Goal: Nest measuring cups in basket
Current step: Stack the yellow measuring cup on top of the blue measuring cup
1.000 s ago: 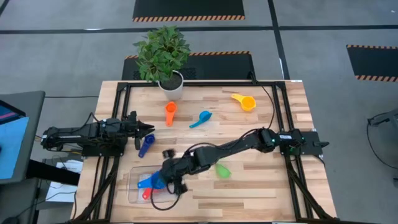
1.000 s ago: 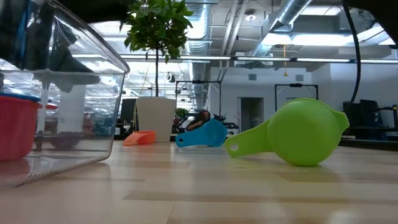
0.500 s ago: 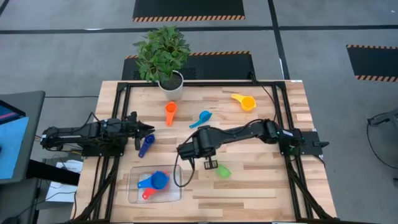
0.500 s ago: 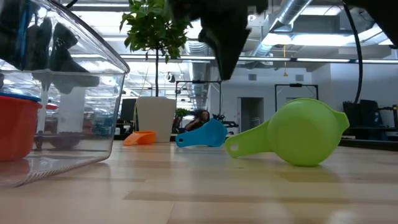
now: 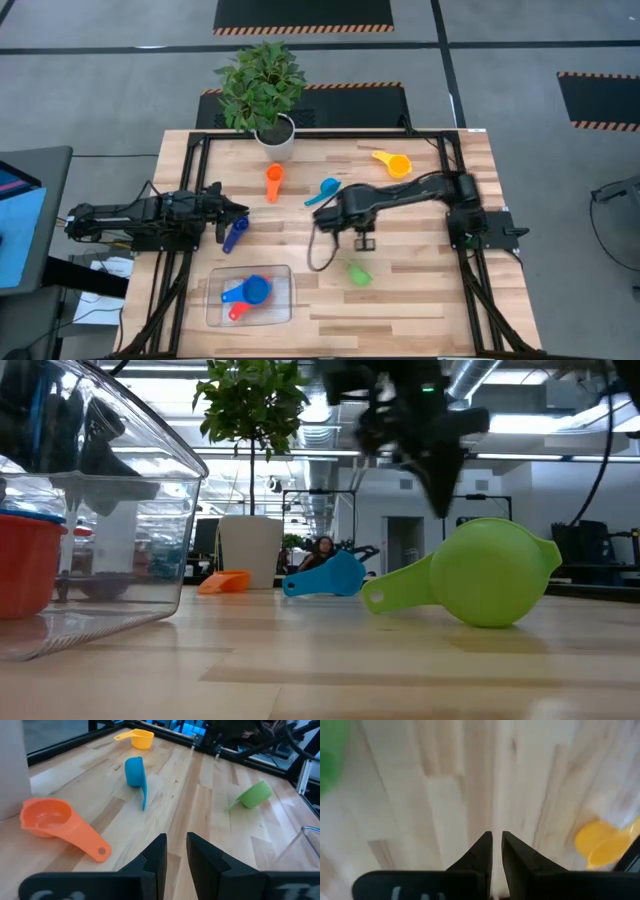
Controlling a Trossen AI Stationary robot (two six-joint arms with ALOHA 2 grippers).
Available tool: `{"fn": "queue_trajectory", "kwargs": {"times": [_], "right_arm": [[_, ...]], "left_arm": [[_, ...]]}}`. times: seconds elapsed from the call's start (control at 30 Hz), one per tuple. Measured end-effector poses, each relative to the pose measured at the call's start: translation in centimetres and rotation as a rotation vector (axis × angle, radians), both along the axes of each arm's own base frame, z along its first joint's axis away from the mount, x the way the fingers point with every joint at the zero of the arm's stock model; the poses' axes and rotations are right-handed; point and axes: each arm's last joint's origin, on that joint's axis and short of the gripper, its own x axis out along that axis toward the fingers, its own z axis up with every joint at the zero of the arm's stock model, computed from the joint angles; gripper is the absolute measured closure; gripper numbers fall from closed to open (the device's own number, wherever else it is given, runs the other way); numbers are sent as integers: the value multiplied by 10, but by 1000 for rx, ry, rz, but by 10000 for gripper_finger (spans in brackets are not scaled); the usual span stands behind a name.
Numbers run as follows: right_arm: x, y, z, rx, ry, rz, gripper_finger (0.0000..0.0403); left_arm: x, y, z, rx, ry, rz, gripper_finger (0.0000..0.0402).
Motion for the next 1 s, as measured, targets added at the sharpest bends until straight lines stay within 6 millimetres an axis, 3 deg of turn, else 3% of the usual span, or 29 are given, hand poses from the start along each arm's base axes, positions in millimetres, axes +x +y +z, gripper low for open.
{"fn": "queue_trajectory", "kwargs": {"times": [0.23, 0.5, 0.6, 0.83, 1.0], "right_arm": [[-63, -24, 2, 5, -266, -81, 340], [-123, -35, -17, -7, -465, -247, 340], [-136, -41, -25, -106, -562, -392, 340], [-151, -70, -26, -548, -729, -689, 340], [-155, -109, -28, -598, -742, -869, 340]], "left_arm": [[0, 0, 0, 3, 2, 9, 340], [0, 0, -1, 4, 4, 11, 340], [0, 0, -1, 5, 4, 14, 340], [0, 1, -1, 16, 6, 15, 340], [0, 1, 0, 56, 3, 13, 340]]}}
